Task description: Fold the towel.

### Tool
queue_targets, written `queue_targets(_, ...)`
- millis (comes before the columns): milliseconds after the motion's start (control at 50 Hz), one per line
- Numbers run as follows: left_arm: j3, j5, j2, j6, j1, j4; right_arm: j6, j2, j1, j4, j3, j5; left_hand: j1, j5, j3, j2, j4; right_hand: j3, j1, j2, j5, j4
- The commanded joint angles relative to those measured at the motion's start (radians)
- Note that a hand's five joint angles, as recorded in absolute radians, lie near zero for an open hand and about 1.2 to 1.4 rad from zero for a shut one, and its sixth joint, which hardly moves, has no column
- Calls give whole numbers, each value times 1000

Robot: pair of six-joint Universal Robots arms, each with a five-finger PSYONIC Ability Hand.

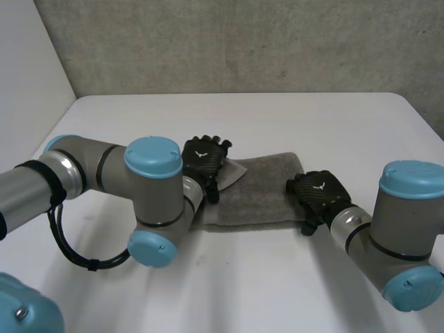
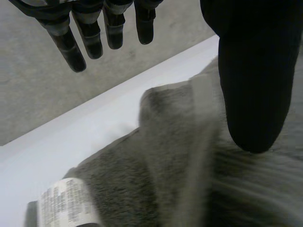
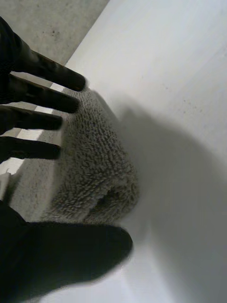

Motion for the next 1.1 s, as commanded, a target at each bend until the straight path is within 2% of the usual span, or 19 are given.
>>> queue_targets(20, 43, -126, -15, 1, 68, 6, -26, 12, 6, -70, 8, -1, 48, 26, 41, 41, 42, 469, 528, 465, 479, 469)
queue_targets(100, 53, -226, -13, 1, 109, 8, -27, 10, 17, -96, 8, 4, 51, 29, 44, 44, 45, 697, 757, 693, 707, 697)
queue_targets(220, 27, -242, -5, 3, 116, -4, -47, 9, 17, -97, 2, 21, 48, 26, 41, 41, 42, 927, 986, 922, 937, 927)
queue_targets(500, -155, -240, 162, -8, 53, -11, -199, -43, 7, -71, 2, 85, 16, -7, 9, 9, 10, 929, 988, 925, 939, 929)
queue_targets(640, -282, -237, 338, -7, 85, -12, -455, -94, 18, -48, -67, 107, 13, -9, 6, 6, 7, 929, 988, 925, 939, 929)
queue_targets(720, -327, -234, 401, -7, 116, -11, -506, -91, 73, -51, -128, 101, 10, -12, 3, 3, 4, 929, 988, 925, 939, 929)
queue_targets(760, -367, -214, 448, -7, 143, -6, -517, -44, 214, -62, -206, 88, 10, -12, 3, 3, 4, 929, 988, 925, 939, 929)
queue_targets(820, -387, -197, 464, -7, 155, -3, -526, 0, 279, -70, -245, 70, 13, -9, 6, 6, 7, 929, 988, 925, 939, 929)
queue_targets(860, -421, -167, 493, -10, 175, -1, -541, 74, 366, -80, -283, -2, 13, -9, 6, 6, 7, 929, 988, 925, 939, 929)
queue_targets(880, -421, -166, 493, -10, 175, -1, -541, 75, 366, -80, -283, -2, 13, -9, 6, 6, 7, 929, 988, 925, 939, 929)
queue_targets(920, -451, -159, 512, -13, 189, 0, -590, 147, 426, -82, -294, -111, 13, -9, 6, 6, 7, 929, 988, 925, 939, 929)
queue_targets(1040, -481, -159, 519, -13, 189, 2, -645, 221, 458, -74, -285, -186, 13, -9, 6, 6, 7, 927, 986, 923, 937, 927)
queue_targets(1060, -485, -157, 519, -13, 188, 2, -639, 221, 458, -79, -280, -188, 13, -9, 6, 6, 7, 840, 899, 836, 850, 840)
queue_targets(1080, -487, -157, 518, -11, 186, 2, -632, 210, 455, -80, -280, -180, 13, -9, 6, 6, 7, 638, 698, 634, 648, 638)
queue_targets(1100, -487, -157, 518, -11, 186, 2, -632, 210, 455, -80, -280, -180, 13, -9, 6, 6, 7, 636, 696, 632, 646, 636)
